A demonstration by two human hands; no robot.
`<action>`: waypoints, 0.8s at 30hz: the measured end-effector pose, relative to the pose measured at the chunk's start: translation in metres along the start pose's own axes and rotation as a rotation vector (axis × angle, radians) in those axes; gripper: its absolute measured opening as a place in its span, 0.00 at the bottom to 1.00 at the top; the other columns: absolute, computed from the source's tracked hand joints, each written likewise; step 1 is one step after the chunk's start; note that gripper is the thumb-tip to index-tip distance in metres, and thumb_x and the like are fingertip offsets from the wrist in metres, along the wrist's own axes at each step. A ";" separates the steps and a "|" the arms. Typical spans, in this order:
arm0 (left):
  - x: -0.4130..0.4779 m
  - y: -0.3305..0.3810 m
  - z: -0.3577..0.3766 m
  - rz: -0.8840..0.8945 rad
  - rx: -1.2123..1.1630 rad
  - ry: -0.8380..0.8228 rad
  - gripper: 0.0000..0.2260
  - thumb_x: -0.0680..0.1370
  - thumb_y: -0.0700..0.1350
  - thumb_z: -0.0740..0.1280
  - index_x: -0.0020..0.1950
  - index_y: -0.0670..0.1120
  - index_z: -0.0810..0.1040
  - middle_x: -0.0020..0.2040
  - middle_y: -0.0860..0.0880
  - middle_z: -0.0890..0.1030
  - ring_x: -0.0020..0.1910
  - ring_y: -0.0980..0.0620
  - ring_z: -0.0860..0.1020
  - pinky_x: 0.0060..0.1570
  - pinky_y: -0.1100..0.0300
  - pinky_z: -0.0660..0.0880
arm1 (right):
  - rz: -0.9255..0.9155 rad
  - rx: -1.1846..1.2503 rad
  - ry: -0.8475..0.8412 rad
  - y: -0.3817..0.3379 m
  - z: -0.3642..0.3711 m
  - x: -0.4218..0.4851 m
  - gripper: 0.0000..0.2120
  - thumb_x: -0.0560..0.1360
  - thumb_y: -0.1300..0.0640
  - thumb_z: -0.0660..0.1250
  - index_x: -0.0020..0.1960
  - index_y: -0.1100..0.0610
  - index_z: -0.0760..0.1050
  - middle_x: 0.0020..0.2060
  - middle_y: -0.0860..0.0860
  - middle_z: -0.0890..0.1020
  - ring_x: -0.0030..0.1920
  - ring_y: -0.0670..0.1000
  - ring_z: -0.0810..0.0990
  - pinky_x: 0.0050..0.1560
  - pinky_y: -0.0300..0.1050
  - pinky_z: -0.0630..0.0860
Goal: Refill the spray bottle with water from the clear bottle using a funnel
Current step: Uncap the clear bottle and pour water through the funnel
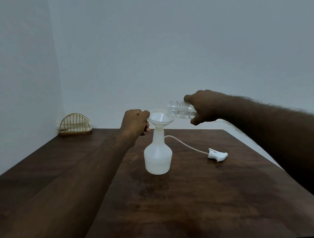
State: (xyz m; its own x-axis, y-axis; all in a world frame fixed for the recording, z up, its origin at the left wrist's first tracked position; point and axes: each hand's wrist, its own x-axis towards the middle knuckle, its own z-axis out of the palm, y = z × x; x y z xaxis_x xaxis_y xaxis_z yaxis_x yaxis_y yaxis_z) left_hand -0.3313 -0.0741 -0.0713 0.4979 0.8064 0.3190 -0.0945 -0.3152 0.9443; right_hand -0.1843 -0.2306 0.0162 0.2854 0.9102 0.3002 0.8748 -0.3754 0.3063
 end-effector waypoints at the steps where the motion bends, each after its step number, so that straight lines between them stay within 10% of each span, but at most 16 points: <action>1: 0.000 0.000 0.000 0.002 0.002 0.001 0.12 0.79 0.43 0.63 0.36 0.41 0.71 0.29 0.45 0.74 0.23 0.51 0.73 0.26 0.62 0.70 | 0.000 -0.002 0.000 0.000 0.000 0.000 0.25 0.70 0.50 0.73 0.62 0.57 0.69 0.35 0.47 0.66 0.42 0.55 0.71 0.36 0.43 0.65; 24: 0.001 -0.001 0.000 0.005 0.003 -0.006 0.09 0.79 0.44 0.63 0.41 0.41 0.74 0.29 0.44 0.75 0.21 0.53 0.72 0.25 0.63 0.70 | -0.003 -0.041 0.020 -0.001 -0.002 -0.001 0.25 0.70 0.51 0.72 0.63 0.56 0.69 0.34 0.46 0.66 0.42 0.54 0.72 0.36 0.44 0.66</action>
State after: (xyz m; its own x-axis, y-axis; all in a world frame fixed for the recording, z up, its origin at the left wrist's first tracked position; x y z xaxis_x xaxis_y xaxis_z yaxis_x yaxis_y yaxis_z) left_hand -0.3311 -0.0731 -0.0720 0.5023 0.8021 0.3229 -0.0941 -0.3205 0.9425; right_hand -0.1862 -0.2315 0.0179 0.2749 0.9077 0.3170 0.8589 -0.3800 0.3434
